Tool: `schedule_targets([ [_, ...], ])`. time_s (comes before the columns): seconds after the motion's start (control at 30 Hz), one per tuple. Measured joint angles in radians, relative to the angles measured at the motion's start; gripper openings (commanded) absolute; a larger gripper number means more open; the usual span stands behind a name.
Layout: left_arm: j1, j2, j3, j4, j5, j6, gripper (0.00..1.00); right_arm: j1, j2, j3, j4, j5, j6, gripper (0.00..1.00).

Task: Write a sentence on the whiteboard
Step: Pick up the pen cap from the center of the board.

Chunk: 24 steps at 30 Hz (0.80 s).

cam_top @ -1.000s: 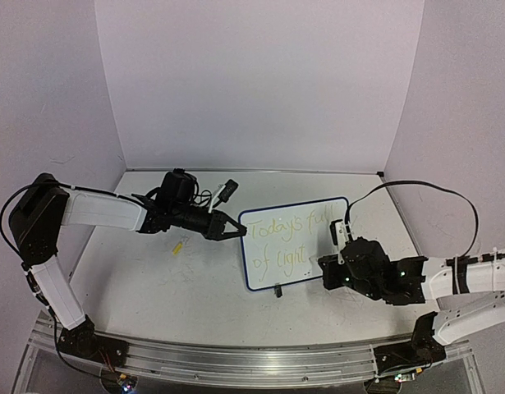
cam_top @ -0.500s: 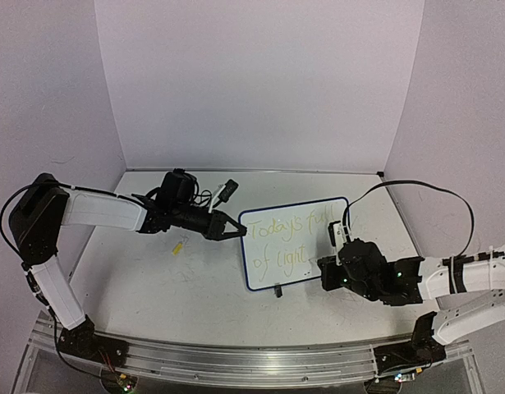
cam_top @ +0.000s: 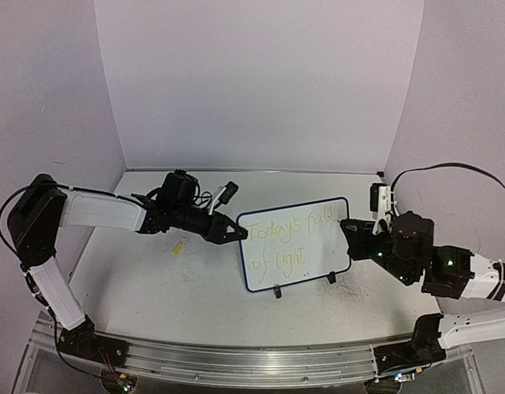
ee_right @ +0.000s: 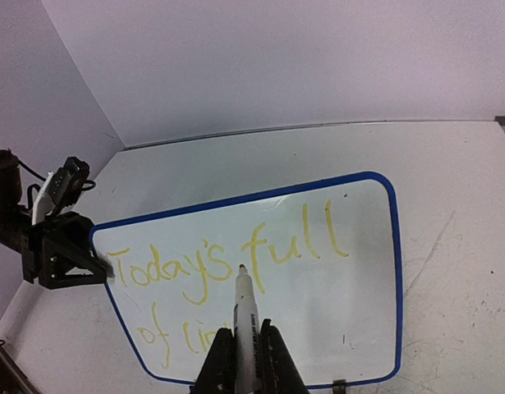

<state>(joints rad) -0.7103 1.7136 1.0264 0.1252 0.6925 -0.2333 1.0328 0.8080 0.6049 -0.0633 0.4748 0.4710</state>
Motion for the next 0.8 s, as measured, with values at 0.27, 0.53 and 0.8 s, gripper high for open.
schedule_targets([
  [0.27,-0.002,-0.09,0.029,-0.076,-0.082,-0.001,0.72,0.0,-0.006,0.062,-0.036,0.094,-0.058,0.0],
  [0.53,0.028,-0.295,0.036,-0.246,-0.426,-0.217,0.81,0.0,-0.08,0.052,-0.024,0.106,-0.081,0.0],
  [0.8,0.057,-0.446,-0.049,-0.424,-0.739,-0.356,0.76,0.0,-0.09,0.014,-0.009,0.051,-0.129,0.0],
])
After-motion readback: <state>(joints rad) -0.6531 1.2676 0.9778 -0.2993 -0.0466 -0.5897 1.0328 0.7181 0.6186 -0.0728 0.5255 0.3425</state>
